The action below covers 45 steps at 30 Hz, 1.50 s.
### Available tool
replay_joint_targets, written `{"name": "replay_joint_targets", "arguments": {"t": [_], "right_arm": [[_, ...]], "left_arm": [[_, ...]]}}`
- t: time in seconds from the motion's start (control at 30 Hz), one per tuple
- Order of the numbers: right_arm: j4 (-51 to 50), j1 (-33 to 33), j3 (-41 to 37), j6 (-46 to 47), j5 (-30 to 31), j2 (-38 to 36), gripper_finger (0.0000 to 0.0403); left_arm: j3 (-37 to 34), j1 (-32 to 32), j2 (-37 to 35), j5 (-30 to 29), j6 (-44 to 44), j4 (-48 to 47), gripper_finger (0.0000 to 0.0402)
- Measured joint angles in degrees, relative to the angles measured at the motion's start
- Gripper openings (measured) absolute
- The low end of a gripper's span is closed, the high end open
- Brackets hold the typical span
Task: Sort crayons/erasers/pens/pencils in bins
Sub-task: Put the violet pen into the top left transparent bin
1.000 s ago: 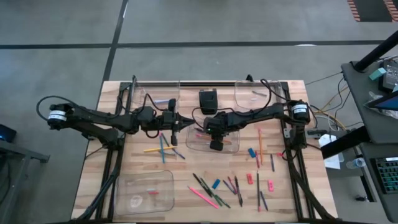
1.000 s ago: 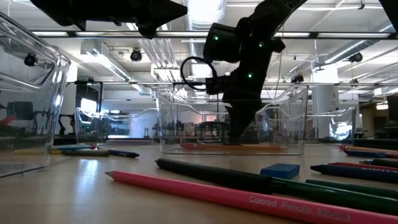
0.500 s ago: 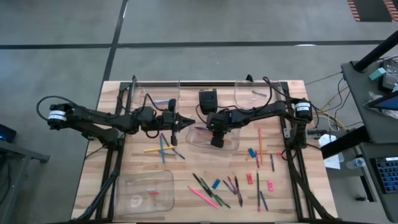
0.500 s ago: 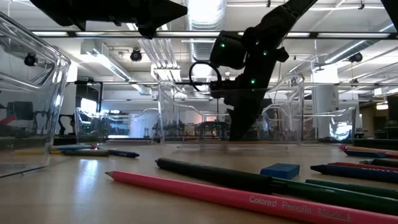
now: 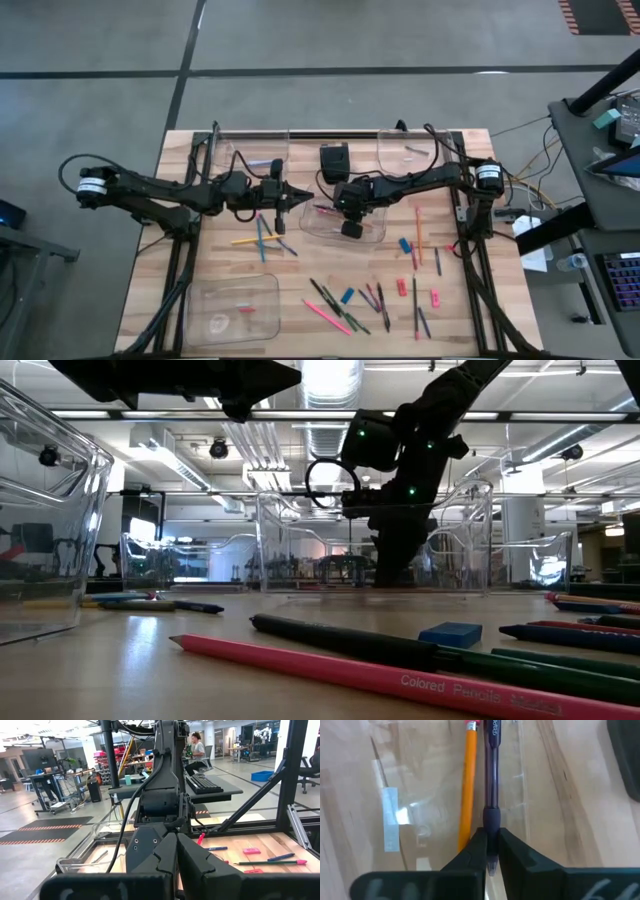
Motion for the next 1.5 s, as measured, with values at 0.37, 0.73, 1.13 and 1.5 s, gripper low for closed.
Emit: {"name": "replay_joint_targets", "arguments": {"t": [0.37, 0.73, 1.13, 1.5], "right_arm": [[-1.34, 2.65, 2.21, 0.18, 3.45, -3.48, 0.0014], [-2.34, 3.93, 2.20, 0.48, 4.48, -10.66, 0.0004], [-3.28, 4.00, 0.29, 1.29, 5.14, -17.39, 0.0007], [0.66, 3.75, -0.94, 1.09, -0.21, -6.14, 0.0064]], "left_arm": [[0.00, -0.02, 0.00, 0.00, -0.01, 0.01, 0.0000], [0.00, -0.01, 0.00, -0.01, 0.00, 0.00, 0.0000], [0.02, 0.00, 0.00, -0.02, -0.10, 0.47, 0.0000], [0.02, 0.00, 0.00, -0.02, -0.23, 0.47, 0.0000]]}}
